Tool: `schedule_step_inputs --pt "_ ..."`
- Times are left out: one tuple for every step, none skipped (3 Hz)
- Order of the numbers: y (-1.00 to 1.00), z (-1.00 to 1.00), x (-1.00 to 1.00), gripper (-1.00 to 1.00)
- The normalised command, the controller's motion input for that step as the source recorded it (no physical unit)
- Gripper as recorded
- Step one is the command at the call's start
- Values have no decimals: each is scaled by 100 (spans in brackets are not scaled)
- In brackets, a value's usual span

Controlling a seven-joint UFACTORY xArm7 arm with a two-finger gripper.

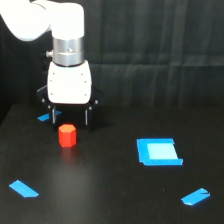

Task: Pick up the red object from the table

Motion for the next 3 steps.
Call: schedule_step_inputs --pt "-64 -2 29 100" --pt "-65 16 28 100" --pt "-55 6 18 99"
